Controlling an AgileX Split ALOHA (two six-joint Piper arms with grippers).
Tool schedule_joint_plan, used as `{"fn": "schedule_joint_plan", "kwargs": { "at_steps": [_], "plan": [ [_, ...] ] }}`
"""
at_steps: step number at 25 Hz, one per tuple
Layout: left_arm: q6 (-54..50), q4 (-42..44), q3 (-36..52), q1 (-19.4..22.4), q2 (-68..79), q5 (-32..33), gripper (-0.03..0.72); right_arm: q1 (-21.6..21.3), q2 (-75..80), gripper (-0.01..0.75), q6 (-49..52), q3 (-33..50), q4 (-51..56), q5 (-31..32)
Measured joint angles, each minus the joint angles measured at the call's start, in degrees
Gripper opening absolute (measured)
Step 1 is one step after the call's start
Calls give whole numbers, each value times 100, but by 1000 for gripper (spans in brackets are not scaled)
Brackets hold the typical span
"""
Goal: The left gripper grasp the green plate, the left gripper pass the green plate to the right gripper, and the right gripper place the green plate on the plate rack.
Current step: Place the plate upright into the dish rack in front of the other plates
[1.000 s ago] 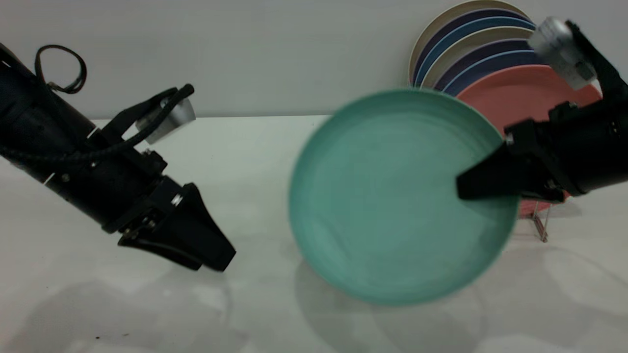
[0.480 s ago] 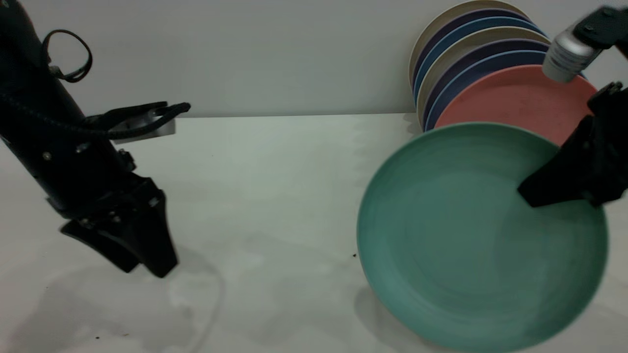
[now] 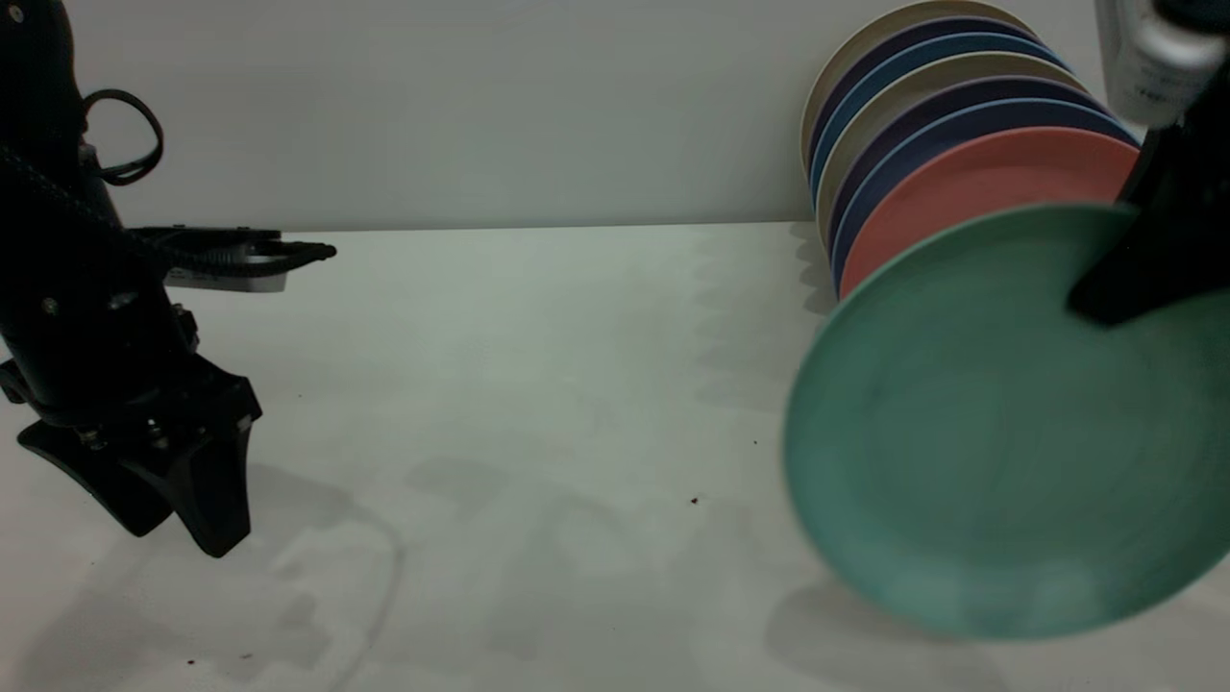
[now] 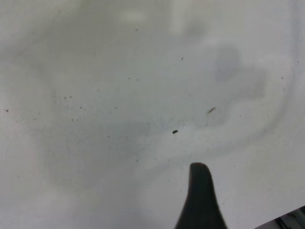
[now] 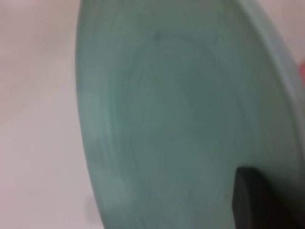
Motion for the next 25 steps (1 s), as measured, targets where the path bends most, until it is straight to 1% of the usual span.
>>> {"fn": "schedule_joint_plan", "kwargs": {
  "at_steps": [4, 7, 14, 17, 25],
  "plan": [
    [-32, 17, 0, 0, 0, 0, 582, 0, 0, 82, 589, -524, -1120, 88],
    [-38, 17, 0, 0, 0, -51, 582, 0, 0, 82, 964, -935, -1589, 168],
    [-67, 12, 0, 0, 0, -237, 582, 0, 12, 82, 1211, -1469, -1929, 136],
    [-67, -1, 0, 0, 0, -275, 582, 0, 110, 82, 1270, -1612, -2149, -16],
    [-74, -1, 0, 0, 0, -301, 574, 0, 535, 82, 1510, -2245, -2517, -18]
  ]
}}
